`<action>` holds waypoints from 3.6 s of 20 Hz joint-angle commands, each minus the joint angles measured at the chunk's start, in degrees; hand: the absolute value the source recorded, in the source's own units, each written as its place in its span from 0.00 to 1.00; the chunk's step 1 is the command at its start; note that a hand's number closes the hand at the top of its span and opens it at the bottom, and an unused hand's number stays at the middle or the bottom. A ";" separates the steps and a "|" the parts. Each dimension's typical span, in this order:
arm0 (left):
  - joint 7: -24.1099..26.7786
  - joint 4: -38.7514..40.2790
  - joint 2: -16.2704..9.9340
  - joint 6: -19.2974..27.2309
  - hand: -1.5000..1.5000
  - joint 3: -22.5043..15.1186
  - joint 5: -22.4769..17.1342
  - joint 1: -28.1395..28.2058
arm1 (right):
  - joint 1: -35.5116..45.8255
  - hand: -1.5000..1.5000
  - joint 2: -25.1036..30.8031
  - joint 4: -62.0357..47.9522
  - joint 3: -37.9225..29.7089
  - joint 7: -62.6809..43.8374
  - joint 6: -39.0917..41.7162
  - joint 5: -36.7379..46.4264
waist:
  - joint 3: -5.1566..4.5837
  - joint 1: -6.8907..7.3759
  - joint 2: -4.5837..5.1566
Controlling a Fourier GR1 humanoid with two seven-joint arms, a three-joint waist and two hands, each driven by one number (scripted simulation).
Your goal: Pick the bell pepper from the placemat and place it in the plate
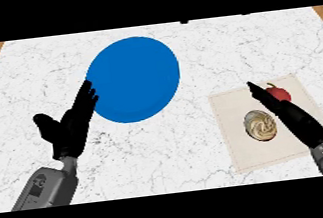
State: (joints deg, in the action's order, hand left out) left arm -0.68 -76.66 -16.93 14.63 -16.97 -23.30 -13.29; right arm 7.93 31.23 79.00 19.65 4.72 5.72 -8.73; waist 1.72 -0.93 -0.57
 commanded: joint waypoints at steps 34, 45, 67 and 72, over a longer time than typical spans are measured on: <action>10.90 0.67 -10.43 -5.06 0.50 4.80 5.16 10.42 | 12.23 0.00 -26.64 -29.79 -21.47 -41.88 -55.88 70.75 | -2.48 -0.34 -0.28; 10.25 1.95 -10.19 -5.94 0.50 6.10 5.44 8.39 | 13.17 0.00 -31.11 -10.15 -17.41 -73.23 -28.08 87.77 | -1.94 -0.96 -0.27; 13.15 3.18 -6.25 -9.33 0.50 9.41 10.38 10.04 | 11.77 0.00 -28.48 -8.71 -28.00 -70.92 -15.58 85.76 | -1.72 1.12 0.63; 10.45 4.34 -3.19 -8.15 0.50 9.01 12.44 7.14 | 13.21 1.00 -28.21 -15.01 -30.17 -62.94 -17.67 80.39 | -1.70 1.15 0.71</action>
State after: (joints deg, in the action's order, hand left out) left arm 9.84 -74.38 -21.94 5.63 -7.76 -12.86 -4.45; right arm 19.10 1.89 70.81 -8.83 -59.92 -11.89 74.02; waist -0.41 0.17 -0.57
